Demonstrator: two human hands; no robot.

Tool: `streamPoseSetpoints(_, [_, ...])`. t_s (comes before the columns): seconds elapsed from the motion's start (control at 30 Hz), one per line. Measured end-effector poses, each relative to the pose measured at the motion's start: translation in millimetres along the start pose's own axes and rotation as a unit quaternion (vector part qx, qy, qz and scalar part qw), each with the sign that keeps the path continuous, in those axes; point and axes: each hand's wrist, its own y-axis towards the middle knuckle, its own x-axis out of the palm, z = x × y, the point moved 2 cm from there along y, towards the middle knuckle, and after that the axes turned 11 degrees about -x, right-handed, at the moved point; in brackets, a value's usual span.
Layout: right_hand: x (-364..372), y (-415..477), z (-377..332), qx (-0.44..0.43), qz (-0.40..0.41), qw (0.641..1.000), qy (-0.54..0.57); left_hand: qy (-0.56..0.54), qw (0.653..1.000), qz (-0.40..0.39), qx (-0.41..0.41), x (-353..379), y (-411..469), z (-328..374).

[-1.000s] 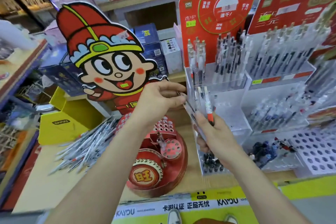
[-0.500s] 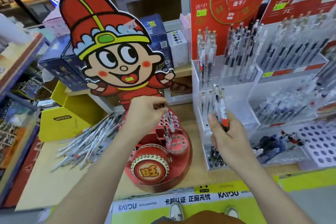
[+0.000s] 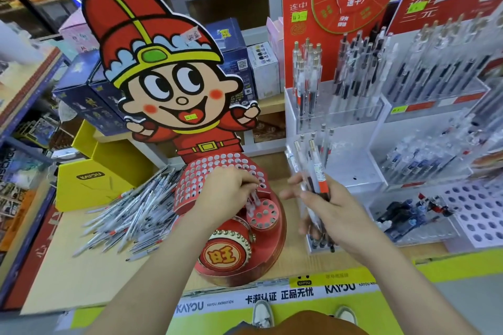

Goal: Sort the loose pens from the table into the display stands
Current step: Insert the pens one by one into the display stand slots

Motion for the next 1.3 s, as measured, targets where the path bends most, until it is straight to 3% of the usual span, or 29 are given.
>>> streamPoseSetpoints(0.1, [-2, 1, 2, 0.016, -0.031, 0.999, 0.032, 0.025, 0.999, 0.043, -0.014, 0, 2, 8])
streamPoseSetpoints(0.2, [-5, 1, 4, 0.019, -0.038, 0.996, 0.072, 0.065, 0.996, 0.042, 0.032, 4, 1, 13])
streamPoseSetpoints(0.3, [-8, 2, 5, 0.015, -0.02, 0.991, 0.132, 0.078, 0.995, 0.01, 0.063, 2, 2, 9])
streamPoseSetpoints(0.43, [-11, 1, 8, 0.036, 0.015, 0.973, 0.228, 0.059, 0.997, 0.022, 0.048, 3, 5, 8])
streamPoseSetpoints(0.53, [-13, -3, 7, 0.05, 0.026, 0.959, 0.278, 0.004, 0.999, 0.03, 0.014, 6, 3, 11])
streamPoseSetpoints(0.6, [-16, -4, 7, 0.063, 0.026, 0.949, 0.308, -0.127, 0.991, 0.037, -0.023, -2, -1, 16])
streamPoseSetpoints(0.63, [-17, -5, 7, 0.068, 0.024, 0.946, 0.316, -0.248, 0.968, 0.019, -0.046, -8, -3, 21])
streamPoseSetpoints(0.7, [-19, -6, 8, 0.072, 0.02, 0.945, 0.317, -0.498, 0.861, -0.081, -0.071, -21, -10, 38])
streamPoseSetpoints(0.73, [-19, -6, 8, 0.072, 0.017, 0.946, 0.315, -0.563, 0.815, -0.126, -0.063, -26, -13, 47])
streamPoseSetpoints(0.8, [-18, -7, 8, 0.073, 0.011, 0.947, 0.311, -0.596, 0.783, -0.174, -0.037, -31, -15, 61])
streamPoseSetpoints(0.93, [-20, -8, 6, 0.071, -0.002, 0.959, 0.275, -0.598, 0.789, -0.13, -0.052, -27, -12, 71])
streamPoseSetpoints(1.13, [-29, -12, 1, 0.052, -0.002, 0.98, 0.191, -0.53, 0.845, -0.027, -0.064, -26, -6, 74])
streamPoseSetpoints(1.3, [-57, -15, 2, 0.031, 0.095, 0.995, 0.023, -0.537, 0.842, 0.019, -0.046, -33, 3, 81])
